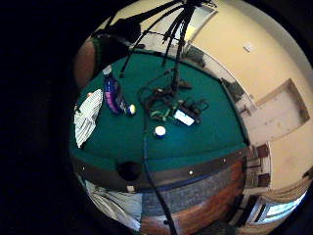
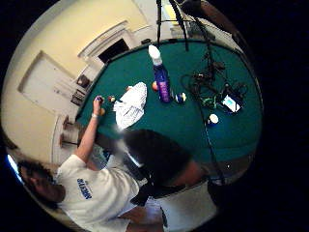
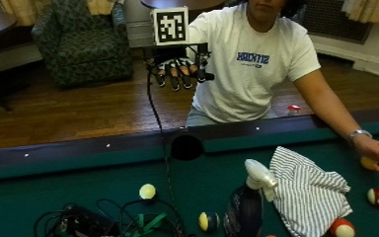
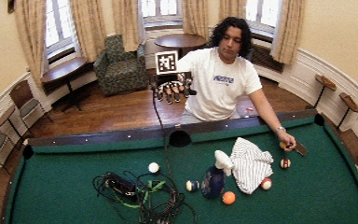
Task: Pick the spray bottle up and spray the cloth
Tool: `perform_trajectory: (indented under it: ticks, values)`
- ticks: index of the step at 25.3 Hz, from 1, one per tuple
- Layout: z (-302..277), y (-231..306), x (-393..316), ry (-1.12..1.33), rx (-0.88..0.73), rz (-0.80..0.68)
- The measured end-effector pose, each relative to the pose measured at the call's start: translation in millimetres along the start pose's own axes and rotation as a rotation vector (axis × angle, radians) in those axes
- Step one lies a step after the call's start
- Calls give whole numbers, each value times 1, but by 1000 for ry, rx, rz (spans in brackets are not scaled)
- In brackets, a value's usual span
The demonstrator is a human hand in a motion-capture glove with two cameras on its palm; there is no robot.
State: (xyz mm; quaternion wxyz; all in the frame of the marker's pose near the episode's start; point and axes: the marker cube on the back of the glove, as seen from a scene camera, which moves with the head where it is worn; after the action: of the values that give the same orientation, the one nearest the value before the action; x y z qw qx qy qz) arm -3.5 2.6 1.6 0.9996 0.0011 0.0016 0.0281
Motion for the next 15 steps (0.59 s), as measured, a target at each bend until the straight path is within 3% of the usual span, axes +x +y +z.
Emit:
perform_trajectory:
  ticks: [15]
  values:
    - [-4, 6, -5, 50, -7, 40]
